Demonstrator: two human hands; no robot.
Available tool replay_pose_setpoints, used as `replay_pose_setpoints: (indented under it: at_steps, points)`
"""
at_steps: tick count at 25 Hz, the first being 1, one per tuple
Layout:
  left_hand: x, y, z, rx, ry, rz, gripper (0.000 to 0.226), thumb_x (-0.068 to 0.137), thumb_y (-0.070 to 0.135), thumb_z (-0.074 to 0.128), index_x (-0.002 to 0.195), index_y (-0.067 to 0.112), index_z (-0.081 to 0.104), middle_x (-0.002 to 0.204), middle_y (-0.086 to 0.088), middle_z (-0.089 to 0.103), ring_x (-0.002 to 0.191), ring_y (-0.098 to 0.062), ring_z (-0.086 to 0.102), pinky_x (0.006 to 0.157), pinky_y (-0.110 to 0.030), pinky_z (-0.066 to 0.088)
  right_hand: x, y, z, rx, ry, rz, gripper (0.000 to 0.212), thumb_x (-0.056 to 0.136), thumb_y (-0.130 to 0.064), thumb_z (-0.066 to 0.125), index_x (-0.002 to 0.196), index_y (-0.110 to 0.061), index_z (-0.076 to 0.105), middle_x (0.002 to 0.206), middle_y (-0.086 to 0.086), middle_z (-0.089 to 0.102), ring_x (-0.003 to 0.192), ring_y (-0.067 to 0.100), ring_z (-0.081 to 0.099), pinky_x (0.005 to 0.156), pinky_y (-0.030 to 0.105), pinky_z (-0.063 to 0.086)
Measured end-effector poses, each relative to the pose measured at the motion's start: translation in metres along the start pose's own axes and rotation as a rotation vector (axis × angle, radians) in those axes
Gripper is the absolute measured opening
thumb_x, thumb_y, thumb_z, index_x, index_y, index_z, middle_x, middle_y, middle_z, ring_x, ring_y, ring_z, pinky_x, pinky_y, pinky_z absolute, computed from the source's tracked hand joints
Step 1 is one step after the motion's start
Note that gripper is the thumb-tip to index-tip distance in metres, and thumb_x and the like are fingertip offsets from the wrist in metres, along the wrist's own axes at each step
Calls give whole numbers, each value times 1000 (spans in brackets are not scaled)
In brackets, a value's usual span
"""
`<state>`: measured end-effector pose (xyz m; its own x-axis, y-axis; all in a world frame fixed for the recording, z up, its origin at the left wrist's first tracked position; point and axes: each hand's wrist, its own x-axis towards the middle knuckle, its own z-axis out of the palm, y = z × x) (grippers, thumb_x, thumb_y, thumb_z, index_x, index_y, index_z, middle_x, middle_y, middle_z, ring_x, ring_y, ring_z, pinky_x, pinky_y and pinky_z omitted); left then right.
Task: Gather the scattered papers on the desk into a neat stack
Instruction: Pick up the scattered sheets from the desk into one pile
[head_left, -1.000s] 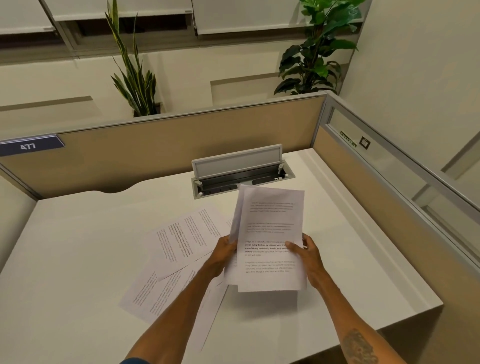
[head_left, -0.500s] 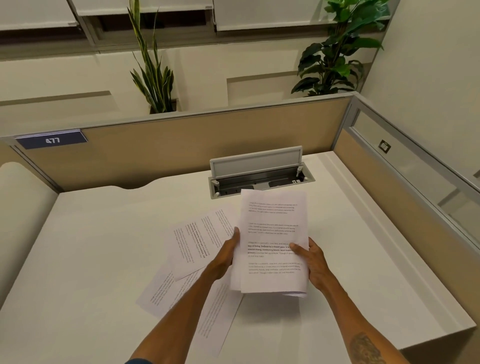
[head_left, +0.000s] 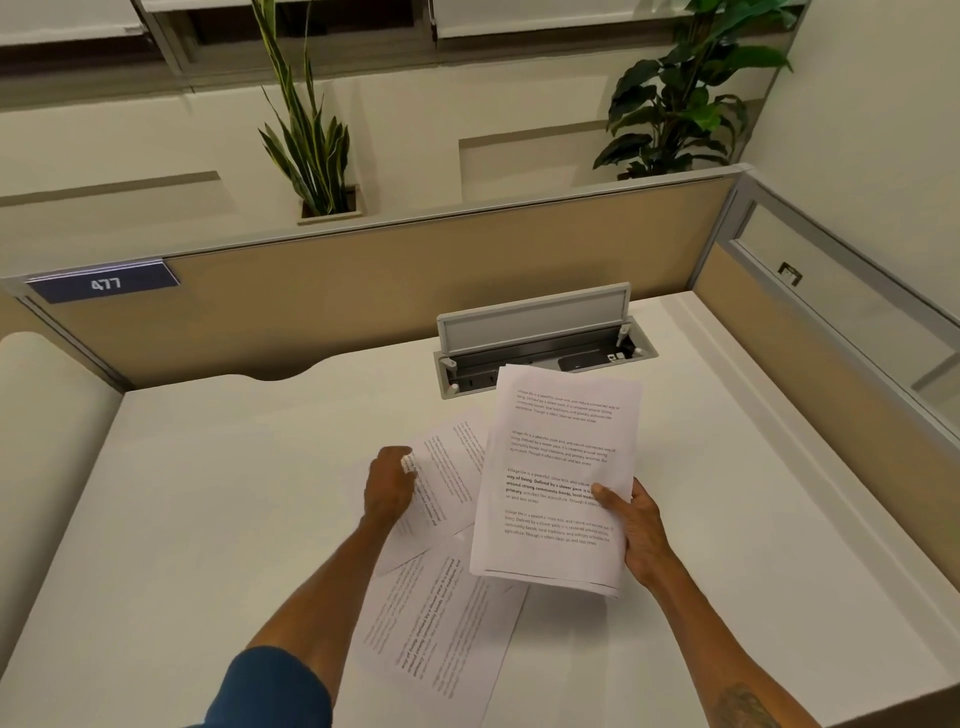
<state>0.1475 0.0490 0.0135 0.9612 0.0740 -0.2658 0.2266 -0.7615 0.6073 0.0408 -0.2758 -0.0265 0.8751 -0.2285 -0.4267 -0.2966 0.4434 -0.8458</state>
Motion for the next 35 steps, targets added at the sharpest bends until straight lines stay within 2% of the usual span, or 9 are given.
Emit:
replay_pose_setpoints:
  at_steps: [5, 8, 14, 17, 19, 22, 27, 30, 35]
  points:
    - [31, -22, -14, 183, -94, -48, 77, 93, 23, 70, 155, 5, 29, 161, -13, 32, 150, -31, 32, 123, -47, 31, 7, 7, 20, 14, -4, 2, 43, 85, -9, 76, 126, -16, 66, 123, 14, 73, 107, 40, 71, 87, 56, 59]
    - [40, -26, -14, 345, -161, -90, 85, 90, 34, 72, 156, 8, 25, 160, -13, 31, 150, -32, 29, 124, -53, 25, 11, 5, 31, -2, 0, -16, 45, 85, -10, 77, 128, -15, 65, 123, 14, 72, 108, 40, 71, 88, 56, 59]
    - [47, -23, -20, 457, -183, -54, 74, 87, 35, 75, 147, 11, 38, 148, -11, 43, 141, -31, 40, 118, -50, 30, 8, 8, 43, -10, 11, -26, 46, 87, -9, 74, 131, -14, 62, 125, 14, 72, 110, 41, 69, 92, 62, 55]
    - [46, -26, -24, 444, -115, 45, 48, 93, 25, 68, 135, 11, 51, 139, -10, 51, 129, -28, 50, 109, -42, 44, 6, 9, 46, -3, 21, -28, 47, 86, -8, 74, 131, -13, 62, 124, 15, 72, 111, 42, 69, 91, 62, 56]
    - [44, -23, -31, 383, -99, 68, 28, 99, 22, 58, 125, 11, 60, 133, -11, 55, 121, -28, 57, 103, -40, 48, 6, 9, 48, 0, 23, -32, 46, 87, -8, 74, 131, -13, 62, 124, 15, 72, 110, 41, 70, 89, 59, 58]
    - [39, -19, -44, 242, -144, 62, 26, 104, 24, 50, 122, 8, 61, 127, -14, 62, 114, -31, 63, 99, -42, 50, 4, 11, 53, 32, 15, -32, 43, 89, -8, 72, 131, -12, 62, 123, 14, 73, 106, 37, 72, 84, 53, 61]
    - [6, -24, -54, -374, -57, 102, 29, 105, 18, 51, 127, 0, 57, 126, -21, 67, 111, -40, 68, 98, -55, 56, -2, 16, 69, 27, -19, -24, 42, 90, -10, 71, 131, -13, 62, 122, 13, 73, 102, 36, 74, 80, 50, 62]
    - [-21, -22, -45, -629, -75, 122, 29, 102, 11, 55, 127, -3, 60, 126, -22, 68, 111, -42, 68, 98, -58, 55, -5, 10, 83, 15, -60, -27, 45, 90, -9, 71, 134, -11, 61, 123, 14, 73, 104, 36, 73, 81, 49, 62]
    - [-54, -14, -23, -752, -45, 95, 28, 102, 11, 56, 127, 1, 60, 125, -18, 69, 107, -31, 66, 100, -51, 53, -6, -4, 98, -6, -98, -54, 45, 89, -7, 71, 133, -9, 60, 124, 14, 72, 107, 36, 72, 87, 52, 60]
